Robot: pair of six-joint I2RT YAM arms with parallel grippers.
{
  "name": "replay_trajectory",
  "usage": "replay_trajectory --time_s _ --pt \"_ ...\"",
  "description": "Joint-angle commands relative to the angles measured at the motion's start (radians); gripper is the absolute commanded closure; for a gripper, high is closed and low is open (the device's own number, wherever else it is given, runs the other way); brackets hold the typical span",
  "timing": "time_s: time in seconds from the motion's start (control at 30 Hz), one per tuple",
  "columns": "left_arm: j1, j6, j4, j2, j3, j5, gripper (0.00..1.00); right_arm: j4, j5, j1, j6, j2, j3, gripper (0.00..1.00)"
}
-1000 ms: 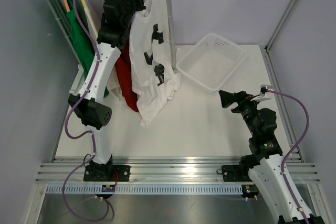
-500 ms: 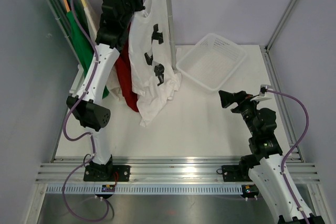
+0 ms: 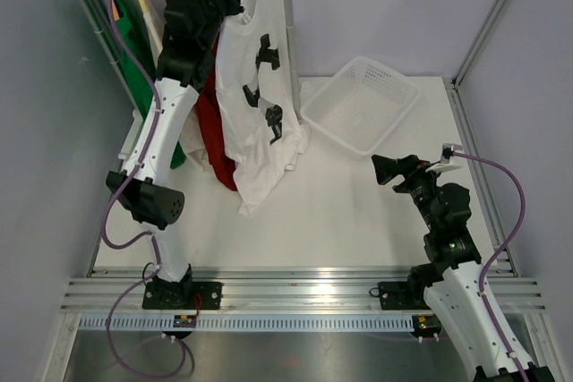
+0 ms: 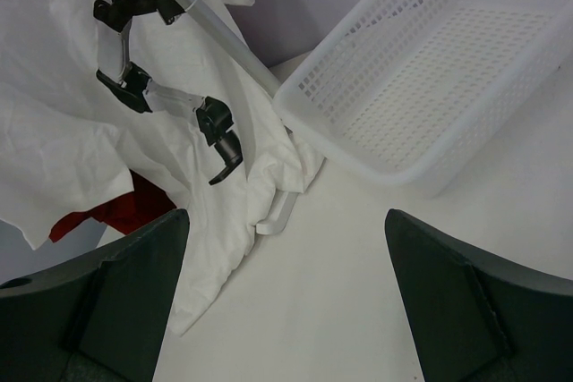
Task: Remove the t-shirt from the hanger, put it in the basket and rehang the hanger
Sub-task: Grab a hanger with a tshirt on it with the left arm
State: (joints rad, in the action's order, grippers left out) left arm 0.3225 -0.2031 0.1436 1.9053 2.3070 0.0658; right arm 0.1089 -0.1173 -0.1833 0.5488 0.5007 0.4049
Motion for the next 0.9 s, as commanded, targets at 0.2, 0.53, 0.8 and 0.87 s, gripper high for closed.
replay_trajectory --time_s 0.2,0.53,0.8,0.87 --pt "0.026 -0.034 -0.188 -0.225 -0.199 0.041 1.00 0.054 -0.022 -0.005 -0.015 0.002 0.015 0.01" --pt "0.039 -0.116 -0.236 -0.454 -0.553 0.092 1.00 0.057 -0.036 -0.005 -0.016 0.010 0.017 0.01" --pt "0.041 -0.343 -0.308 -0.683 -0.825 0.140 1.00 0.057 -0.039 -0.005 -0.015 0.006 0.015 0.01" --pt "0.041 -0.386 -0.251 -0.709 -0.843 0.132 1.00 0.055 -0.039 -0.005 -0.015 0.006 0.018 0.00"
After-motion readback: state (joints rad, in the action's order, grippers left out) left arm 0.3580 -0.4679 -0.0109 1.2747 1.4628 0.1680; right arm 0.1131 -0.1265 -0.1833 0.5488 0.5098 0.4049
